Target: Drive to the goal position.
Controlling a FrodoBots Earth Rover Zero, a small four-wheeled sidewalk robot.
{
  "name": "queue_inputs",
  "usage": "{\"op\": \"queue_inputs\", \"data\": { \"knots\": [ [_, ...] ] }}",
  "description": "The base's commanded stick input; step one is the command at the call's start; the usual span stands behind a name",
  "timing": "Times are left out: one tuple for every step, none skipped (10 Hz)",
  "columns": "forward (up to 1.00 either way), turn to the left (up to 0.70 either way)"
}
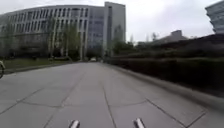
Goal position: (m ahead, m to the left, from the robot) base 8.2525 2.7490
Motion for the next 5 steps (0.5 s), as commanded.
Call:
{"op": "queue_inputs", "data": {
  "knots": [
    [0.85, 0.00],
    [0.85, 0.00],
    [0.85, 0.00],
    [0.85, 0.00],
    [0.85, 0.00]
  ]
}}
